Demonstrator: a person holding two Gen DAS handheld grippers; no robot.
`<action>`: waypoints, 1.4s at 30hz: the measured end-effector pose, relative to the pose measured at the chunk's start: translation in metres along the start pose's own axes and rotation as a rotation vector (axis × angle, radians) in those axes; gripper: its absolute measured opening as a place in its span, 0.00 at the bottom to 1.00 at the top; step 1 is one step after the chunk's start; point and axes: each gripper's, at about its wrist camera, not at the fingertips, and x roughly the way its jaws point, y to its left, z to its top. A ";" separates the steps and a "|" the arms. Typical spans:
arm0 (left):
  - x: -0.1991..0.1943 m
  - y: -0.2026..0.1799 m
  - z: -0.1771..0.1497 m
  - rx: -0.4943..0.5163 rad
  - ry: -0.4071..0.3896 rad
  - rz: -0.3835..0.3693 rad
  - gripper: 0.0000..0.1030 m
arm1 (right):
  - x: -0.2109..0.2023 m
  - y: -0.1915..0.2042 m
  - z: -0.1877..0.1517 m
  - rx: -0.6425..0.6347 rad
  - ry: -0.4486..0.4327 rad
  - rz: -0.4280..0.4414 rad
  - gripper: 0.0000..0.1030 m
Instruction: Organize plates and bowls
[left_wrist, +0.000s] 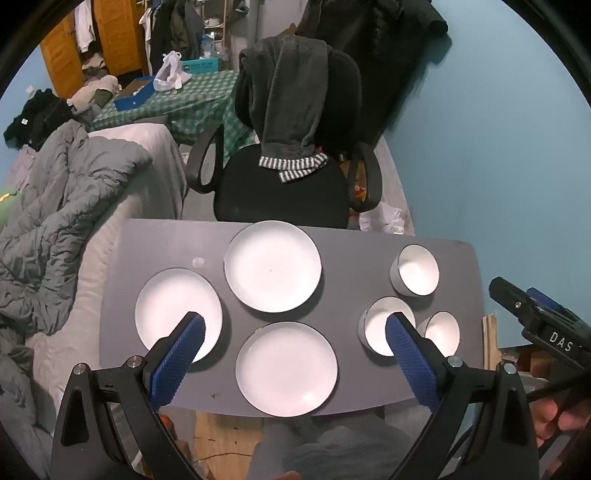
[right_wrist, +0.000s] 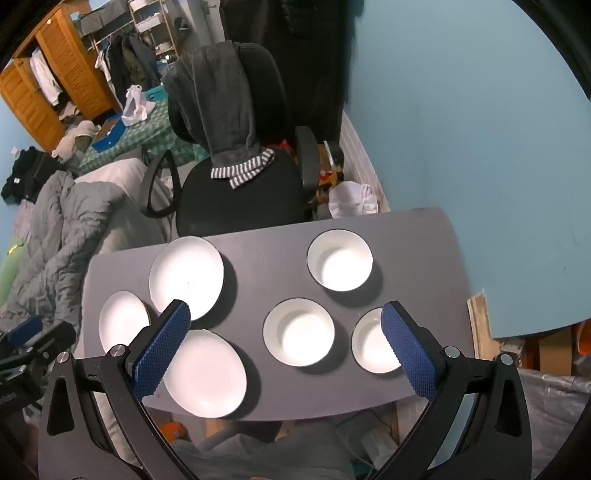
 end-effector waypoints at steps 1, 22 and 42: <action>0.000 0.001 0.000 -0.005 -0.001 -0.008 0.96 | 0.000 0.000 0.000 0.001 0.001 0.001 0.99; -0.005 0.003 -0.007 0.004 -0.010 -0.008 0.96 | 0.000 0.008 -0.003 -0.004 0.011 -0.002 0.99; -0.001 0.007 -0.007 -0.014 0.005 -0.018 0.96 | 0.001 0.011 -0.001 -0.013 0.017 0.001 0.99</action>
